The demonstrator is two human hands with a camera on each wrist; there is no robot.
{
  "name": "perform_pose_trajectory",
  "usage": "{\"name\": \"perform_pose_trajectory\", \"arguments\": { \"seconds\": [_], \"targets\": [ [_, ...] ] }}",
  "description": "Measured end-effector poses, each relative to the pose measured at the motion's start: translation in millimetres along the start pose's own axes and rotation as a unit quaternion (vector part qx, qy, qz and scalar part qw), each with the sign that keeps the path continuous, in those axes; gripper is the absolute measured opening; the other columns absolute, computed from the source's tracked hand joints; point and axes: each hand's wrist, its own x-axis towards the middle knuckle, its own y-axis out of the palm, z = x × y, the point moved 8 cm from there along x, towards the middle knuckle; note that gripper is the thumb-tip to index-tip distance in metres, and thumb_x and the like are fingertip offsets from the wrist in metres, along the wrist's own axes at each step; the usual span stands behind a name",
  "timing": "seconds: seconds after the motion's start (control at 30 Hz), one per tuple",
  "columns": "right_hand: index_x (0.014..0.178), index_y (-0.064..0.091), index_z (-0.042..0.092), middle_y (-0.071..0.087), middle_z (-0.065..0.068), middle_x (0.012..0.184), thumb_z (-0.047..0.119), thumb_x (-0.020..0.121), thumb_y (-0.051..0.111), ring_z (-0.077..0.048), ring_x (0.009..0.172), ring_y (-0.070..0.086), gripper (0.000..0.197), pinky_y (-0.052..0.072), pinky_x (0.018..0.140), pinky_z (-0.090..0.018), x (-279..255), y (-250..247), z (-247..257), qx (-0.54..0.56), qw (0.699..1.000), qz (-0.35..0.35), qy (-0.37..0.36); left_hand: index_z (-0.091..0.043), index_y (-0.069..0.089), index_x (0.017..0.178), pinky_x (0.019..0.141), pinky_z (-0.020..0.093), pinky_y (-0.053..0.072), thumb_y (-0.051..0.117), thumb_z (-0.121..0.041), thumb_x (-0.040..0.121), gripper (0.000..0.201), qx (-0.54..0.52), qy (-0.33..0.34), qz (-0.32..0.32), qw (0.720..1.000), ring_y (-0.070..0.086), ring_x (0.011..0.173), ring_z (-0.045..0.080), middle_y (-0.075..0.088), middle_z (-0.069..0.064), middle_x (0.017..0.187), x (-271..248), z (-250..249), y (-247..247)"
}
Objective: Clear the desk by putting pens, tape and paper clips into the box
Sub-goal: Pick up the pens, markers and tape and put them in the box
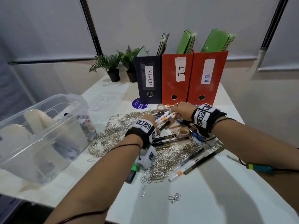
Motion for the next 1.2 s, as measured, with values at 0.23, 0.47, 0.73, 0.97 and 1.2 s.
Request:
{"name": "perform_pose_trajectory", "arguments": {
  "seconds": [0.23, 0.47, 0.73, 0.97, 1.2],
  "targets": [
    [0.114, 0.056, 0.002, 0.054, -0.006, 0.099, 0.002, 0.094, 0.039, -0.021, 0.088, 0.049, 0.026, 0.043, 0.082, -0.035, -2, -11, 2, 0.121, 0.991, -0.059, -0.005, -0.013, 0.051, 0.072, 0.067, 0.029, 0.053, 0.076, -0.046, 0.069, 0.042, -0.01, 0.008, 0.026, 1.0, 0.061, 0.071, 0.023, 0.06, 0.003, 0.072, -5, 3, 3],
    [0.077, 0.039, 0.03, 0.039, 0.008, 0.072, -0.007, 0.087, 0.037, -0.01, 0.064, 0.038, 0.038, 0.041, 0.065, -0.027, -10, -33, 10, 0.199, 0.973, -0.12, 0.014, -0.015, 0.052, 0.082, 0.065, 0.028, 0.048, 0.066, -0.038, 0.078, 0.027, 0.03, 0.028, -0.046, 0.998, 0.058, 0.074, 0.025, 0.062, 0.007, 0.086, -16, 8, -12],
    [0.081, 0.034, 0.033, 0.037, 0.015, 0.076, -0.005, 0.092, 0.04, -0.011, 0.074, 0.041, 0.04, 0.037, 0.068, -0.02, -19, -77, 43, 0.306, 0.925, -0.227, 0.005, -0.002, 0.062, 0.101, 0.076, 0.03, 0.048, 0.058, -0.02, 0.09, 0.021, 0.074, -0.013, -0.132, 0.988, 0.062, 0.102, 0.028, 0.065, 0.012, 0.104, -38, 53, -69],
    [0.08, 0.035, 0.021, 0.035, 0.007, 0.076, -0.015, 0.085, 0.029, -0.012, 0.069, 0.033, 0.037, 0.034, 0.07, -0.026, -12, -97, 130, 0.48, 0.836, -0.253, -0.087, 0.004, 0.051, 0.117, 0.087, 0.035, 0.045, 0.044, -0.018, 0.098, 0.03, 0.089, -0.127, -0.233, 0.96, 0.056, 0.111, 0.033, 0.059, 0.02, 0.119, -111, 146, -151],
    [0.098, 0.037, 0.013, 0.043, 0.003, 0.095, -0.006, 0.094, 0.034, 0.001, 0.076, 0.045, 0.019, 0.046, 0.073, -0.026, 5, -84, 214, 0.518, 0.825, -0.185, -0.128, 0.007, 0.05, 0.119, 0.09, 0.037, 0.043, 0.04, -0.012, 0.098, 0.029, 0.036, -0.267, -0.248, 0.93, 0.054, 0.115, 0.037, 0.057, 0.023, 0.123, -136, 235, -176]
  ]
}}
